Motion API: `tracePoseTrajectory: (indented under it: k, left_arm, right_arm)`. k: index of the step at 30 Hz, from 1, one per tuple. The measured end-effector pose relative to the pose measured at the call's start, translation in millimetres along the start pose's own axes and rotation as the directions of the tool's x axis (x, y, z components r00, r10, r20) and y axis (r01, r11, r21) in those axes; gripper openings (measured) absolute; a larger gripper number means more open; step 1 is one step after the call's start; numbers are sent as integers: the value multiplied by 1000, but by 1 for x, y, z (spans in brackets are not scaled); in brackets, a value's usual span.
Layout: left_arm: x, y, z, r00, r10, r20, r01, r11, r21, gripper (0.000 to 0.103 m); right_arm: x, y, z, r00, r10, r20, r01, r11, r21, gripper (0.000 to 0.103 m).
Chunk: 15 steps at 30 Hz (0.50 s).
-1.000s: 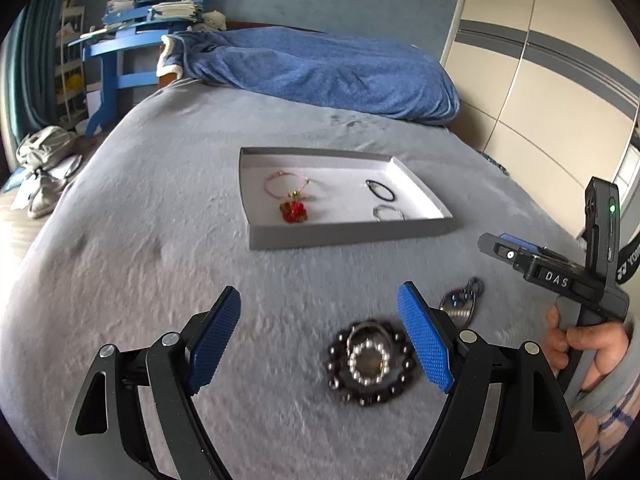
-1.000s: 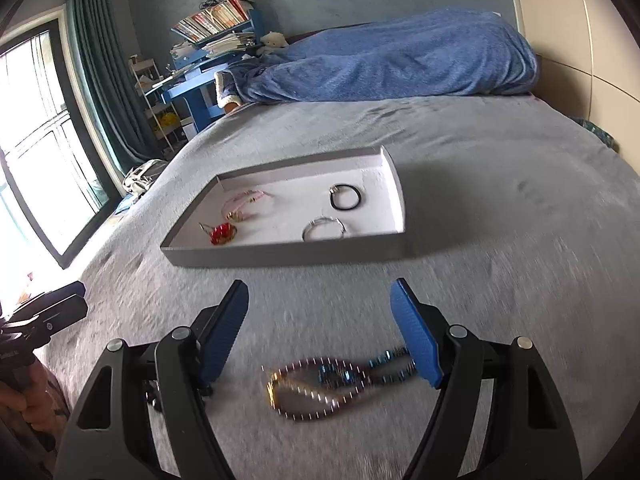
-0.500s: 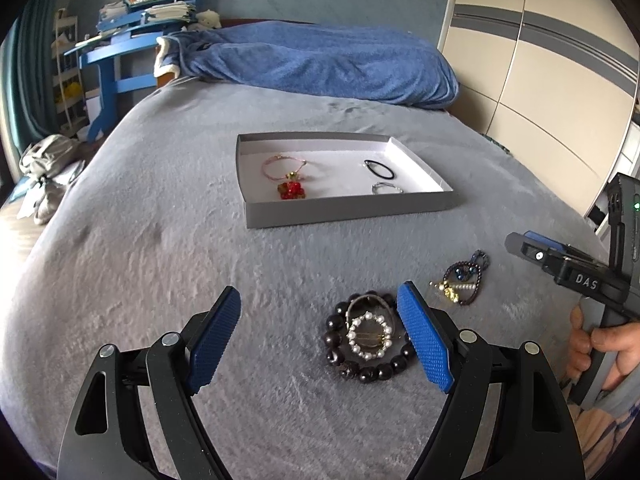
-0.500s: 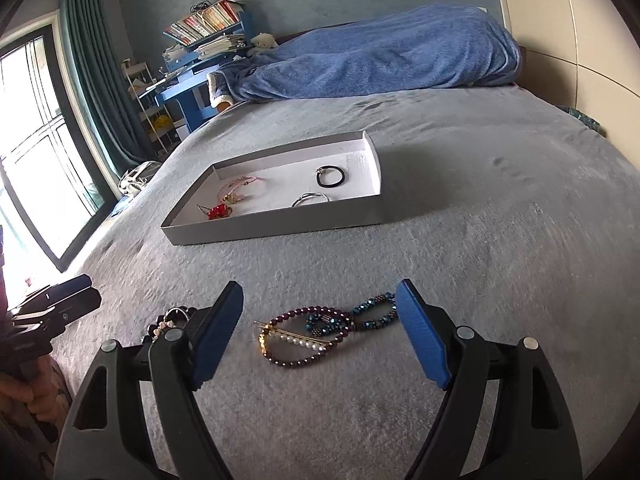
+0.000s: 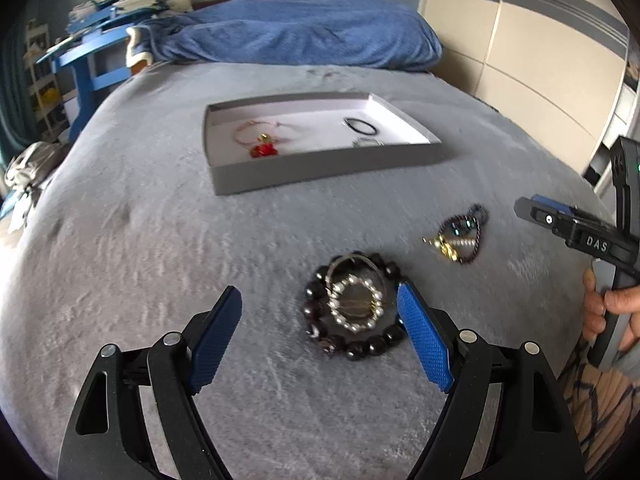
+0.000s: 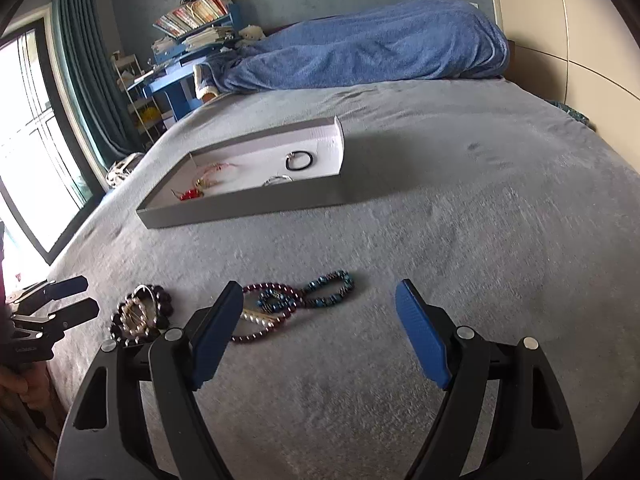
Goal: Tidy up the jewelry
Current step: 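Move the left tool over the black bead bracelet with pearl ring, then grasp the pearl ring bracelet with the left tool while the right tool reaches the beaded strands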
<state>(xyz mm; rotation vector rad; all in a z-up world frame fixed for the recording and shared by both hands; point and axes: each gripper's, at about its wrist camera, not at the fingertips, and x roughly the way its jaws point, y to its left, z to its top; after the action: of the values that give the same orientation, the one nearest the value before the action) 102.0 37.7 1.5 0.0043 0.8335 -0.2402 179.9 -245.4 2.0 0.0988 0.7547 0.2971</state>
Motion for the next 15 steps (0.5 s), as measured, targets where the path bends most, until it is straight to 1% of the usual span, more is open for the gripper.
tracePoseTrajectory:
  k: [2, 4, 6, 8, 12, 15]
  left_arm:
    - [3, -4, -1, 1000, -3, -9, 3, 1000, 19, 79]
    - [7, -7, -2, 1000, -1, -18, 2, 1000, 28, 73]
    - [10, -8, -2, 999, -13, -32, 14, 1000, 28, 63]
    - [13, -9, -3, 999, -27, -45, 28, 999, 29, 59]
    - [17, -14, -2, 998, -51, -48, 53, 998, 44, 58]
    - [23, -19, -1, 997, -52, -56, 55, 997, 57, 58]
  right_arm:
    - [1, -1, -1, 1000, -3, -3, 3, 1000, -2, 78]
    - [1, -3, -1, 1000, -4, -3, 4, 1000, 2, 78]
    - [1, -4, -1, 1000, -5, -1, 5, 1000, 8, 78]
    - [1, -4, -2, 1000, -4, -1, 4, 1000, 10, 78]
    - [3, -3, -2, 1000, 3, -10, -3, 1000, 7, 78]
    - [5, 0, -3, 1000, 7, -17, -7, 1000, -3, 78]
